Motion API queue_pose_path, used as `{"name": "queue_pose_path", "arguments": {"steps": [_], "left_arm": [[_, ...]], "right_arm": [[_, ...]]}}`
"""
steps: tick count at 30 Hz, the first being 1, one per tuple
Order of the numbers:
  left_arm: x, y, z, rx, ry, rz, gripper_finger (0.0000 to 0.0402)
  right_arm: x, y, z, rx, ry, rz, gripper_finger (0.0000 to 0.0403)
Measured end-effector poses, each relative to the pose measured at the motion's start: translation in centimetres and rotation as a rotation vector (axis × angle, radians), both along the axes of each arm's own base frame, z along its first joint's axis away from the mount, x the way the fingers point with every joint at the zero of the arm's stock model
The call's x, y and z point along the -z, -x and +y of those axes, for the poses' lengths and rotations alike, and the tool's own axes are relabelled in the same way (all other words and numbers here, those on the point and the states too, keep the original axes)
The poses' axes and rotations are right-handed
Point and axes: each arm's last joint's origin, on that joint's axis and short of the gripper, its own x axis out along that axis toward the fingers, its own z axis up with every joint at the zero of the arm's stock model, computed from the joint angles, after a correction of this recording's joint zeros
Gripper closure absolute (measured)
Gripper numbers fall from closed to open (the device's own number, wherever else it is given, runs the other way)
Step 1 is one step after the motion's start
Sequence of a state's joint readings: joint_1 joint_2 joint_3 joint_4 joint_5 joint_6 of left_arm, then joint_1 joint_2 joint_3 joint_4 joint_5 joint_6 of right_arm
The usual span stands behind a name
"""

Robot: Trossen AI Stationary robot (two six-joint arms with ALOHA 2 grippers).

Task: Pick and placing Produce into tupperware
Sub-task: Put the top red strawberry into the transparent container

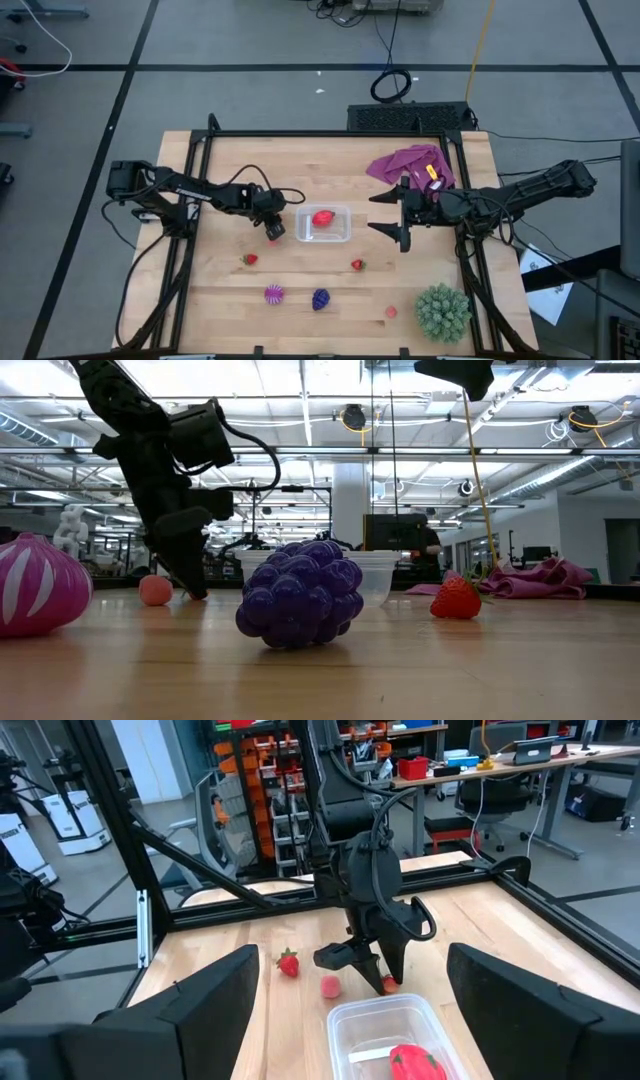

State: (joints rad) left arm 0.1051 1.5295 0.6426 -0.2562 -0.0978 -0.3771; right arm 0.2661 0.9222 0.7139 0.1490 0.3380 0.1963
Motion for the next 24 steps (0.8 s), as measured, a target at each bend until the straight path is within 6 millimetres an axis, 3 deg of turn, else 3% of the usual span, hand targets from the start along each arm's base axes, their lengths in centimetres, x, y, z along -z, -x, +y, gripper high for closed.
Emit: {"name": "queue_pose_path", "arguments": {"steps": [19,24], "left_arm": [[-0.15,-0.02,0.01,-0.006,-0.002,-0.005,0.0233],[-0.17,-0.02,0.03,-0.008,-0.004,-0.005,0.0266]], "right_arm": [[0.01,0.00,0.00,0.000,0.000,0.001,0.0086],[0.01,0.00,0.00,0.000,0.000,0.001,0.0086]]}}
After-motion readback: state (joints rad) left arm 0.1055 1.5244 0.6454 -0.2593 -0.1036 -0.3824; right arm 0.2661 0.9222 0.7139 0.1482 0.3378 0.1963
